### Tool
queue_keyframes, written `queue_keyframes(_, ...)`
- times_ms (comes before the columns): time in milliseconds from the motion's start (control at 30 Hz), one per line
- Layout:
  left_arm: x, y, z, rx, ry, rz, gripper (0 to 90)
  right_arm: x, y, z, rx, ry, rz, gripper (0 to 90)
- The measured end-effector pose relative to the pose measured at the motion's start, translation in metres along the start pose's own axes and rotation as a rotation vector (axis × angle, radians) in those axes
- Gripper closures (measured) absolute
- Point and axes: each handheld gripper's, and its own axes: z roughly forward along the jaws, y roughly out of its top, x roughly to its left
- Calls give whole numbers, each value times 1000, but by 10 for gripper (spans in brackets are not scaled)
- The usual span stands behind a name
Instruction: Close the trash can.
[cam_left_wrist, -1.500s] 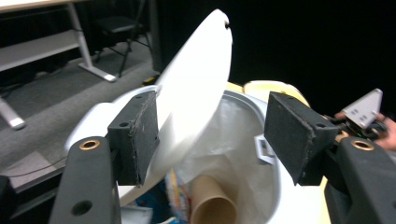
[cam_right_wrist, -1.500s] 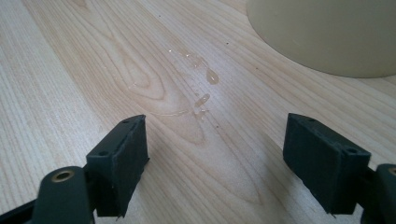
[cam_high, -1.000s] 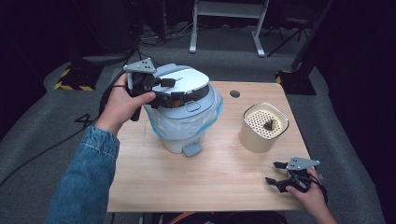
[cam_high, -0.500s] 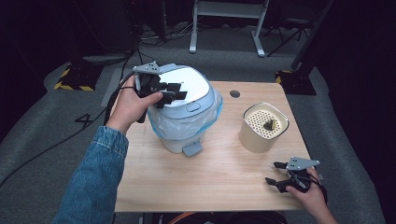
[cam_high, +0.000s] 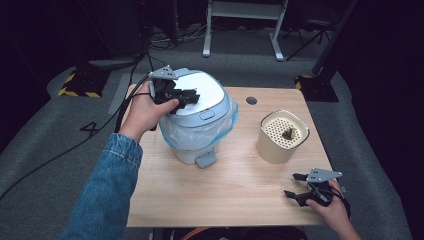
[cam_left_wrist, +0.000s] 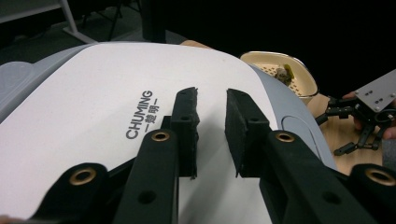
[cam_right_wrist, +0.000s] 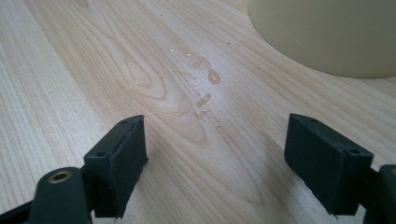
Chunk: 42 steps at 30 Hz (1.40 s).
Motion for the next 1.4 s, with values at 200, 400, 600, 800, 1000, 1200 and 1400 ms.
queue_keyframes(200, -7, 4, 1, 40, 50, 42, 756, 0, 0, 0, -1, 0, -1, 211)
queue_keyframes(400, -11, 0, 7, 14, 58, 63, 775, 0, 0, 0, -1, 1, -1, 209)
queue_keyframes(600, -12, 3, 4, 22, 55, 48, 452, 0, 0, 0, 0, 1, -1, 209)
queue_keyframes(800, -21, 5, -21, -25, 31, 60, 347, 0, 0, 0, -1, 2, 1, 209)
queue_keyframes(1000, -38, 1, -57, -74, 3, 110, 295, -1, 0, 0, -1, 6, -1, 209)
queue_keyframes(1200, -53, -16, -84, -82, 3, 121, 294, -3, 0, 0, 0, 21, -13, 210)
queue_keyframes(1400, -63, -42, -98, -48, 45, 144, 273, -4, 1, 1, 0, 21, -13, 210)
